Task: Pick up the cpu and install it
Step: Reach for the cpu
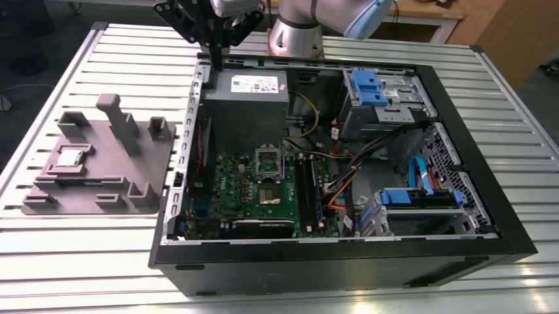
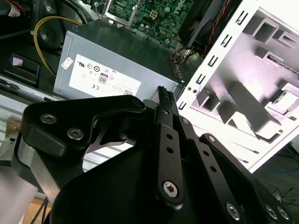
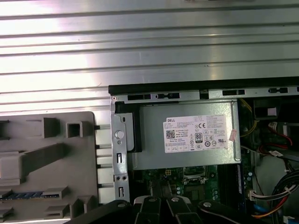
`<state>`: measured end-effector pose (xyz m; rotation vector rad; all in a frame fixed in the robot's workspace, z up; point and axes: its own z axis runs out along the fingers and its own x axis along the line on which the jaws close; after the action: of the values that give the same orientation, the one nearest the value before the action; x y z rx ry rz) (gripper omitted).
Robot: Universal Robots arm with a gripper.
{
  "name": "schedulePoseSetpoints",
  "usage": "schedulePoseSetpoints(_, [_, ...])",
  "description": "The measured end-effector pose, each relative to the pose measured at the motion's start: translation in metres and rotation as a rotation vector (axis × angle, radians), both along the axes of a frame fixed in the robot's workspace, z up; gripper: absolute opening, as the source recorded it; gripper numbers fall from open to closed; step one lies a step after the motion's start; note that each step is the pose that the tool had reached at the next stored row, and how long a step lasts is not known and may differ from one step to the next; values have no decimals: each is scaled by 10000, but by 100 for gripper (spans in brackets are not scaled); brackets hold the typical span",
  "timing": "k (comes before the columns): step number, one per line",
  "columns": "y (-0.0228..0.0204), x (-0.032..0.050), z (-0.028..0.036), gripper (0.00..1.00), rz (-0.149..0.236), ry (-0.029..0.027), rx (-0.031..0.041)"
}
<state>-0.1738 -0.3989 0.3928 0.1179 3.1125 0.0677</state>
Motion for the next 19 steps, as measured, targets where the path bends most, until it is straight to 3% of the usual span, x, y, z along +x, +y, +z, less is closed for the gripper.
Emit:
schedulePoseSetpoints(11, [0, -71, 0, 10, 0, 1, -1])
schedulePoseSetpoints(19, [0, -75, 0, 10, 0, 0, 0])
